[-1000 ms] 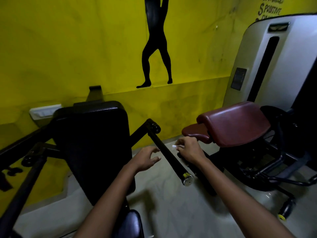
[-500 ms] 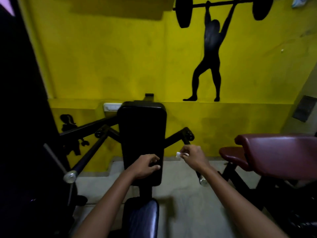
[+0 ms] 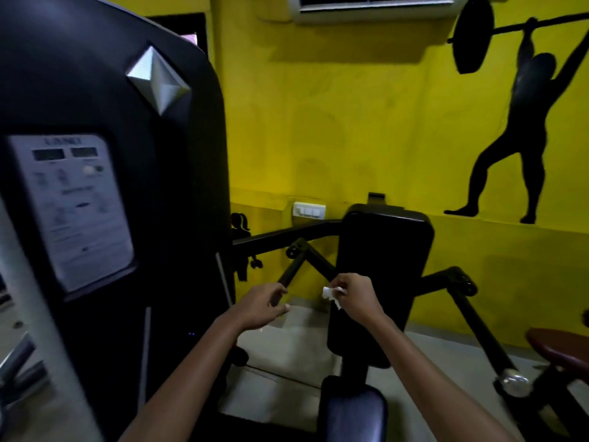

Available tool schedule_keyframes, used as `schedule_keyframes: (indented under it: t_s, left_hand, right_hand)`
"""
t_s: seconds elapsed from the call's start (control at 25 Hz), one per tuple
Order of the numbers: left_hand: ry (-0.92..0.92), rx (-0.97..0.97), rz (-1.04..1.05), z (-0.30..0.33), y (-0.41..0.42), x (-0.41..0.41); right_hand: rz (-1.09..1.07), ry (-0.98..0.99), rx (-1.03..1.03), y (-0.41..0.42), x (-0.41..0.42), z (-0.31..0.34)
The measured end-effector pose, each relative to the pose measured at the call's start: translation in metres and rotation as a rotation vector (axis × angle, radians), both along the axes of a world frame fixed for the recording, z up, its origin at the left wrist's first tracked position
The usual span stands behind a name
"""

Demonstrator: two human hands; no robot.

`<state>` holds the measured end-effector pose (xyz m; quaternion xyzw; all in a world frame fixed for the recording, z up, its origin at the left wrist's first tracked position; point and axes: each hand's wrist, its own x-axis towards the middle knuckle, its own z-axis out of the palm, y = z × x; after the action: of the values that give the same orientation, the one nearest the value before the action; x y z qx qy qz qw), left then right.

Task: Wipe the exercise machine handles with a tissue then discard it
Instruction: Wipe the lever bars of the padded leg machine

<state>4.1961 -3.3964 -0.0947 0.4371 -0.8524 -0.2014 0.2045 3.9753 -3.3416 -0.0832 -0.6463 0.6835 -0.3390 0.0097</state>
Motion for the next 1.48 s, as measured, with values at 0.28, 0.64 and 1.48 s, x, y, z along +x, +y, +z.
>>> schedule_keyframes:
  t_s: [0.28,0.64,1.48]
  left_hand:
    - [-0.061,-0.049,-0.021,-0.001,-0.050,0.094]
    - [-0.034,-0.023,-0.125,-0.015,-0.112,0.089]
    - [-0.058,0.039,-0.314,-0.046,-0.336,-0.007]
  right_hand:
    - [-0.062,-0.065,0.070,-0.047,0.097,-0.012]
    - [-0.192,-0.083,0.083,-0.100,0.107,-0.014]
    - [-0.345,-0.087,0.125,-0.282,0.028,-0.050]
